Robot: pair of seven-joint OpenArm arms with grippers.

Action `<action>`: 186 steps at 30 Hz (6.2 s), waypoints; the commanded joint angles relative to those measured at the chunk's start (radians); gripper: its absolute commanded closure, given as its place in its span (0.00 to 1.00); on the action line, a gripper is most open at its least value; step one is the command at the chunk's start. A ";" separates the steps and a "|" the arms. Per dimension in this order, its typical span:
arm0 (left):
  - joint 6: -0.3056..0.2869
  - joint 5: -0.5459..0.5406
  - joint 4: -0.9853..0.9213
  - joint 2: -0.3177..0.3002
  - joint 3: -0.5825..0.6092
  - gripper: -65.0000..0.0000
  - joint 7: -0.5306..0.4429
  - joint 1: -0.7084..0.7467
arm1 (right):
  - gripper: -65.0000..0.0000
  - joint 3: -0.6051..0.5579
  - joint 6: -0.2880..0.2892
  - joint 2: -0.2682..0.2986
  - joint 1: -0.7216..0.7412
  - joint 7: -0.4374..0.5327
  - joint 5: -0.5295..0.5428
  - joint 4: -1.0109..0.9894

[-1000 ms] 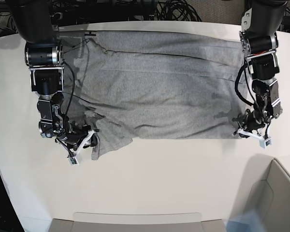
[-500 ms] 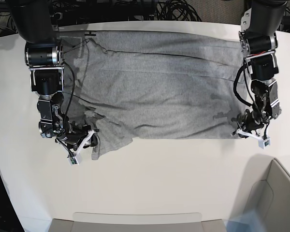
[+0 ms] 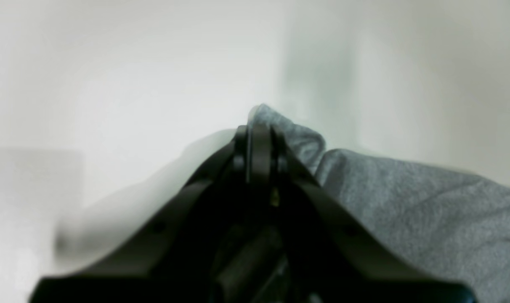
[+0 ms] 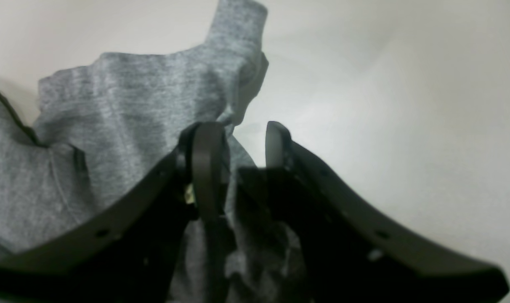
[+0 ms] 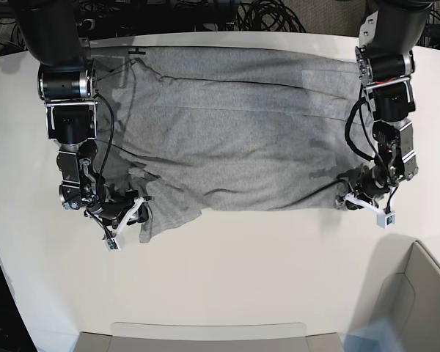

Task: Fold the T-shirt properly
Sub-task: 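Adjust both grippers' grip on the grey shirt hem corners, then lift the hem with both grippers and fold it toward the collar, then pull the folded hem further over the shirt with both grippers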

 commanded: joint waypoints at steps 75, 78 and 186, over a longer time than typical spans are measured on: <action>-0.005 -0.004 0.703 -0.018 -0.200 1.00 0.166 0.379 | 1.00 0.354 0.047 0.058 -0.433 -0.720 -0.036 1.236; -0.004 -0.004 0.762 -0.016 -0.200 1.00 0.184 0.408 | 1.00 0.387 0.114 0.055 -0.468 -0.731 -0.036 1.266; -0.009 -0.007 1.088 0.066 -0.365 1.00 0.375 0.652 | 1.00 0.393 0.120 0.018 -0.620 -0.575 0.105 1.069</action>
